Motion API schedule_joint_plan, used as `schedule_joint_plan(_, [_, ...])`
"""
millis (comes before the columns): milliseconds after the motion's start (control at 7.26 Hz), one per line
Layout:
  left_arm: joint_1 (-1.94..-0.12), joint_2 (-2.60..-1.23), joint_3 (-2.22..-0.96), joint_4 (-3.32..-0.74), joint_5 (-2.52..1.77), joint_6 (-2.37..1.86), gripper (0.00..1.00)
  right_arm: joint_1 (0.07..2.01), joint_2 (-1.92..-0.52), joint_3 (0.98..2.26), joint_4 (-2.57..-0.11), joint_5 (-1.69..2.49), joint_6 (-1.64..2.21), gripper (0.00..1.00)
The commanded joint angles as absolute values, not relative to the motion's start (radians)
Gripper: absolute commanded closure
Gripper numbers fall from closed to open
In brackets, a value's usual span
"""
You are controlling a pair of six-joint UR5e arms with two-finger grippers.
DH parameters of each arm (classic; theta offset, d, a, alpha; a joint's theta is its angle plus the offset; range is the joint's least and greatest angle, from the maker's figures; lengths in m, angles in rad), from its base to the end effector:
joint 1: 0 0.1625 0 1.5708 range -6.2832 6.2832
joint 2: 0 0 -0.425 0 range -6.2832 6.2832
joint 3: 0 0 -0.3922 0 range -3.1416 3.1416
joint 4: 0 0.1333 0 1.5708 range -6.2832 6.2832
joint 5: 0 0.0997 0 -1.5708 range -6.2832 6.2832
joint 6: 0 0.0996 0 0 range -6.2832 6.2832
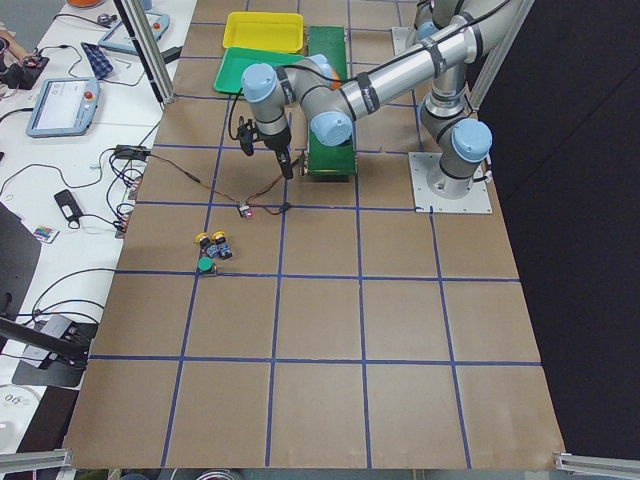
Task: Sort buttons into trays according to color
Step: 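Reach the left gripper to the yellow-capped button and grasp it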
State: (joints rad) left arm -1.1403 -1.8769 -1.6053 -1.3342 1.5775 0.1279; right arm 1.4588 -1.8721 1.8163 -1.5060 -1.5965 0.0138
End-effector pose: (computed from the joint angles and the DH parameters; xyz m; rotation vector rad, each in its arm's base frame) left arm 0.1243 -0.5884 0.3273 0.4690 -3.0798 -0.1588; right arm 0.0892 -0.3766 0.4898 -0.1957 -3.1102 -0.0160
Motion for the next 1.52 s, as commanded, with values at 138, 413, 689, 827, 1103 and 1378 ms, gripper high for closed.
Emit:
schedule_joint_plan(138, [-1.078,-2.209,-1.277,-1.256,1.575,0.123,0.00,1.456,-1.873,1.816,-1.503,-1.598,0.012,0.00])
schedule_joint_plan(413, [-1.077,-2.333,-1.130,-1.255,1.581,0.124,0.00,1.459,-1.871,1.816,-1.508,-1.597,0.015,0.00])
schedule_joint_plan(689, [-1.043,-2.396,-1.075,-1.266,1.574,0.123,0.00,1.457,-1.873,1.816,-1.503,-1.598,0.014,0.00])
schedule_joint_plan(827, [-1.042,-2.423,-1.072,-1.258,1.580,0.124,0.00,1.457,-1.873,1.816,-1.505,-1.598,0.014,0.00])
schedule_joint_plan(1103, [-1.043,-2.431,-1.080,-1.266,1.575,0.118,0.00,1.459,-1.871,1.818,-1.503,-1.597,0.014,0.00])
schedule_joint_plan(1378, [-1.045,-2.430,-1.072,-1.267,1.568,0.114,0.00,1.457,-1.871,1.816,-1.503,-1.598,0.014,0.00])
